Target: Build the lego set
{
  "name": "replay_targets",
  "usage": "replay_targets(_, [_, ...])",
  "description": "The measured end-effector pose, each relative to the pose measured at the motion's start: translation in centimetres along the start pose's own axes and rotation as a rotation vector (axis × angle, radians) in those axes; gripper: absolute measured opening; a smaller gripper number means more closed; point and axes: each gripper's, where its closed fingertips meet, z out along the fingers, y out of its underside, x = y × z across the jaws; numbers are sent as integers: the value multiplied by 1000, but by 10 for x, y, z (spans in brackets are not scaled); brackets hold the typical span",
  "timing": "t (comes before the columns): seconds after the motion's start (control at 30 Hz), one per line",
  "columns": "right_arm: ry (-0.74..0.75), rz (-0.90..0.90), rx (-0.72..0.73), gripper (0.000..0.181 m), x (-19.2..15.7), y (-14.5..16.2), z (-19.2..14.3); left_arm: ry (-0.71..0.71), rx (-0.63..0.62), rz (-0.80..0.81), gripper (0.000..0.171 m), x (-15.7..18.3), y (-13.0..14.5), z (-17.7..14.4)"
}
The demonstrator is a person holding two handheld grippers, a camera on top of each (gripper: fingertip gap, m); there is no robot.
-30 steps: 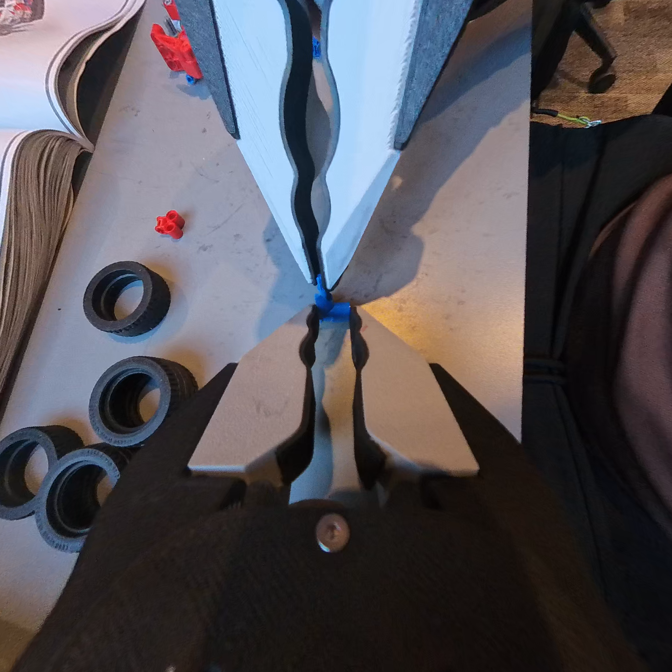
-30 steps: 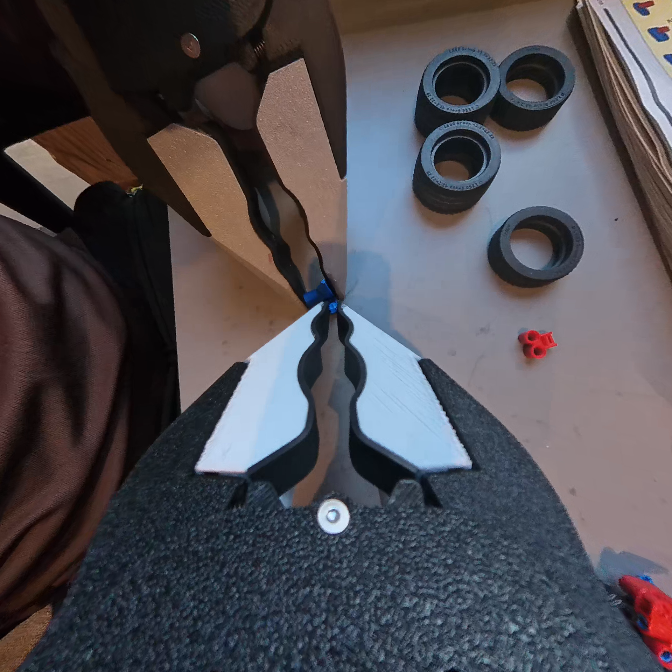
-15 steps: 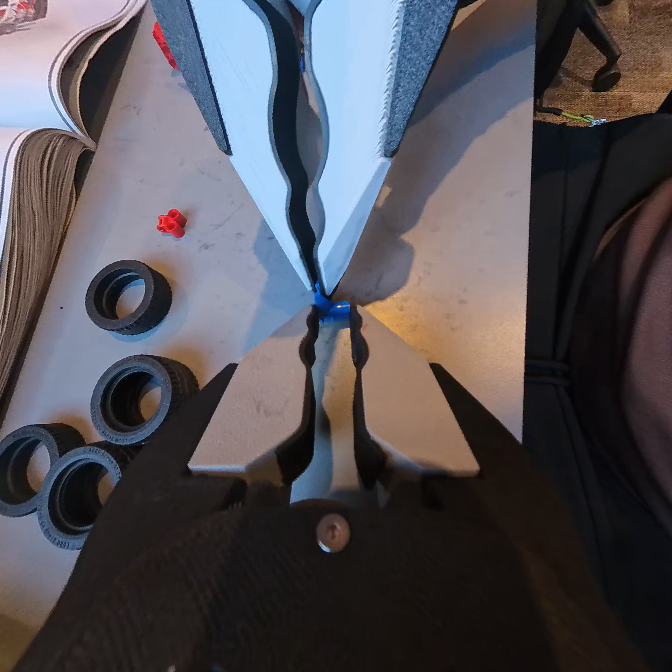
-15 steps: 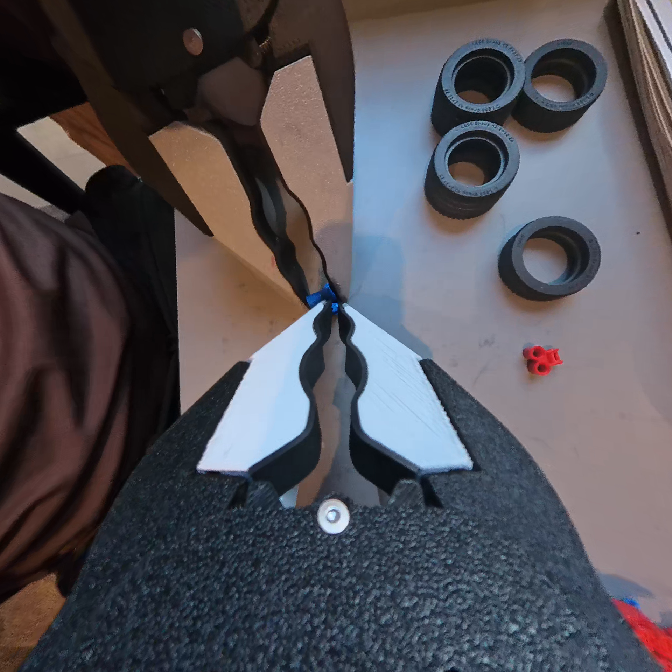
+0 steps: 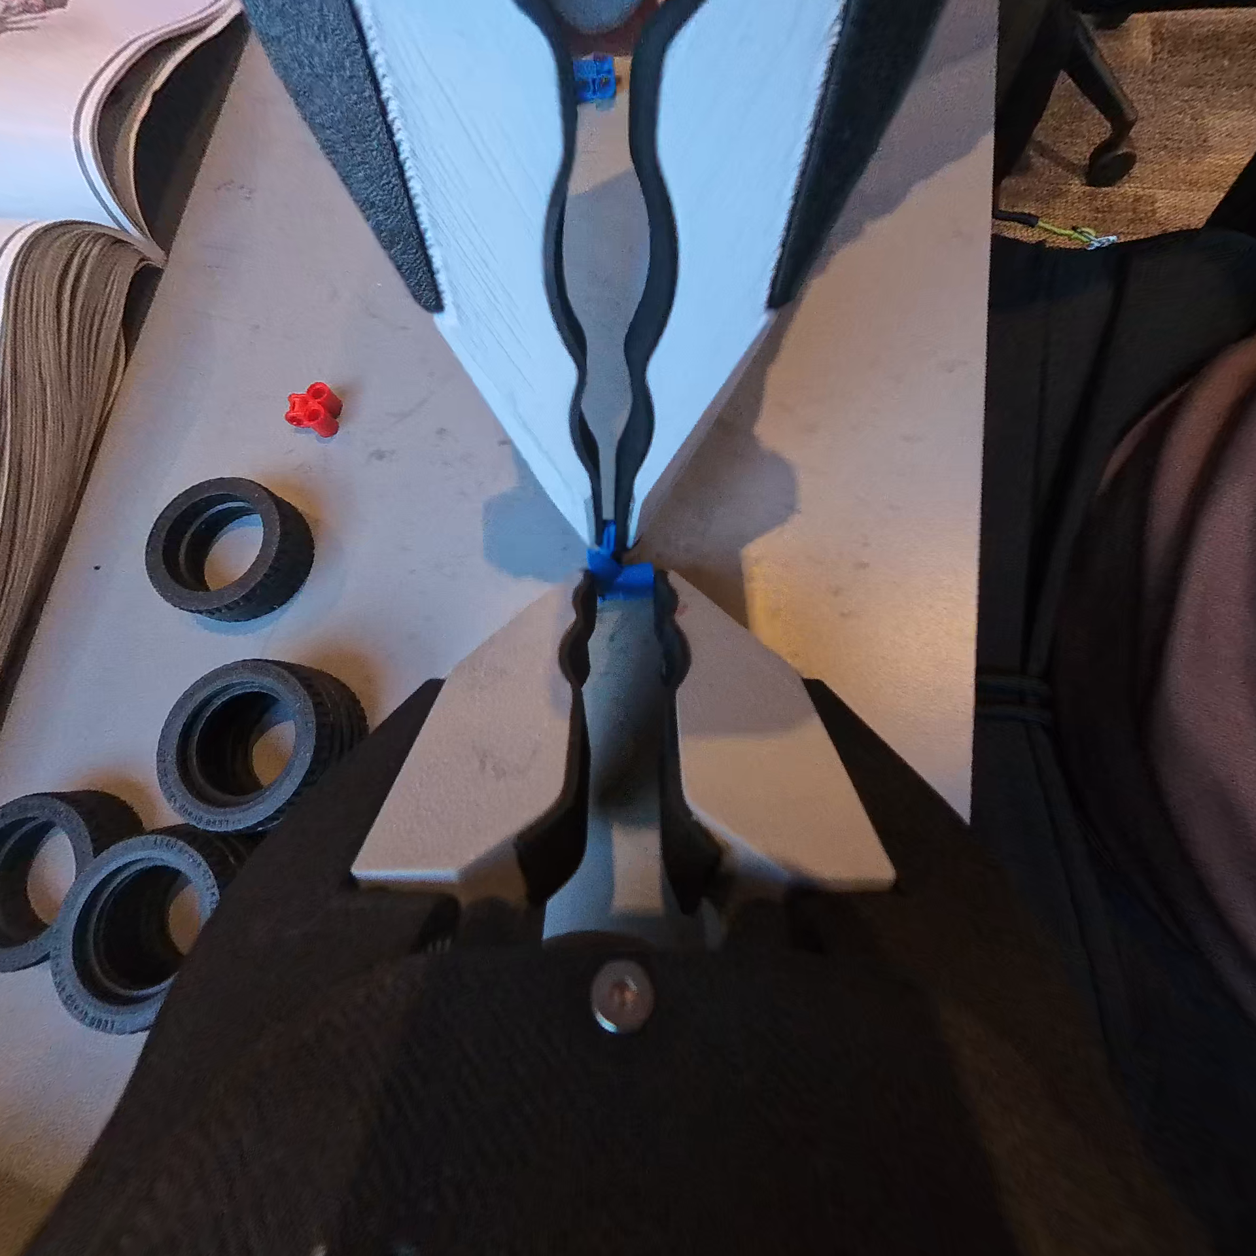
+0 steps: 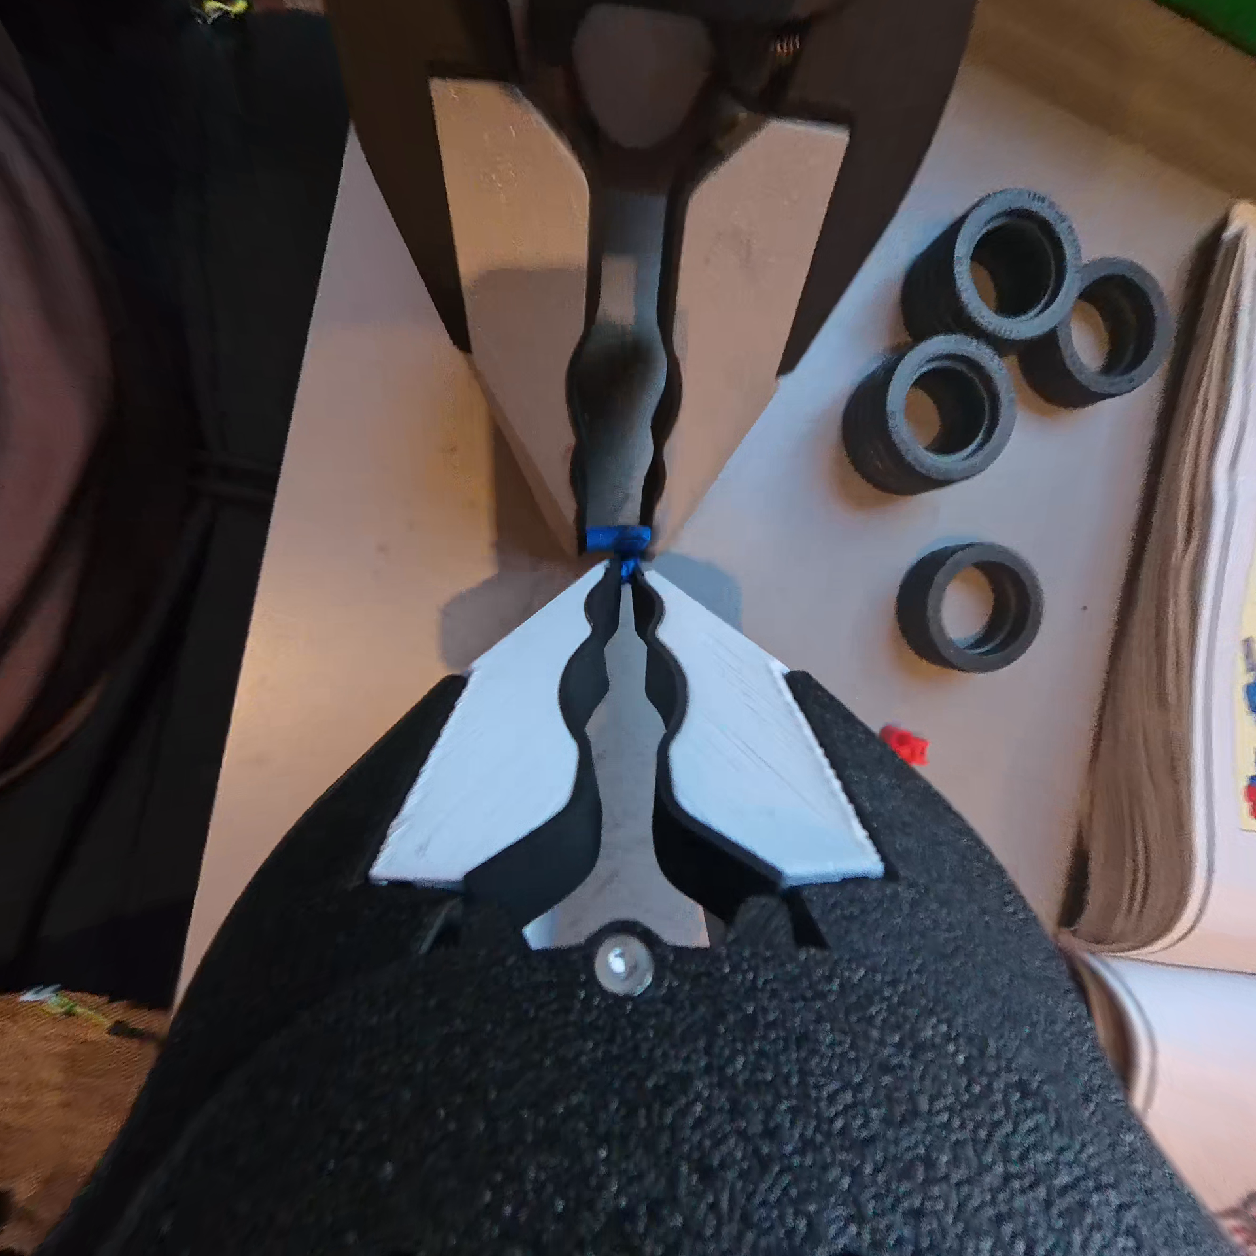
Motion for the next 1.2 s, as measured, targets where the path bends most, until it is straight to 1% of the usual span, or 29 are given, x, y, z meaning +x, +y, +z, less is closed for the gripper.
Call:
replay_targets(0.03, [-7,21,-22,3,0,7,2,0,1,1,15,0,0,0])
replay_targets(0.07, [-11,35,-38,2,-1,13,6,-1,2,6,15,0,0,0])
replay_targets(0.17, [5,75,5,3,0,11,7,2,4,6,15,0,-1,1])
replay_targets(0.33, [-16,224,96,3,4,15,4,6,6,-5,15,0,-1,1])
replay_targets(0.47, [-43,333,187,3,-2,9,-3,18,4,-29,15,-1,-1,1])
replay_targets(0.57, [-19,382,235,4,-3,9,-7,38,4,-39,18,0,-1,1])
replay_targets(0.67, [2,407,267,4,-5,8,-11,59,5,-33,27,3,-1,0])
replay_targets(0.77, [17,414,280,4,-9,6,-15,45,4,-28,42,2,0,-1])
replay_targets(0.83, [18,418,280,4,-12,5,-18,37,10,-21,44,3,1,-4])
replay_targets(0.93, [5,423,277,4,-18,3,-21,-28,58,17,34,1,-9,-19])
replay_targets(1.03, [-18,423,271,4,-23,-1,-22,-105,66,123,25,5,-28,-31])
replay_targets(1.13, [-37,417,260,4,-27,-4,-21,-130,56,239,13,18,-40,-29])
replay_targets(1.2, [-43,416,257,4,-28,-6,-21,-151,31,297,7,22,-40,-24])
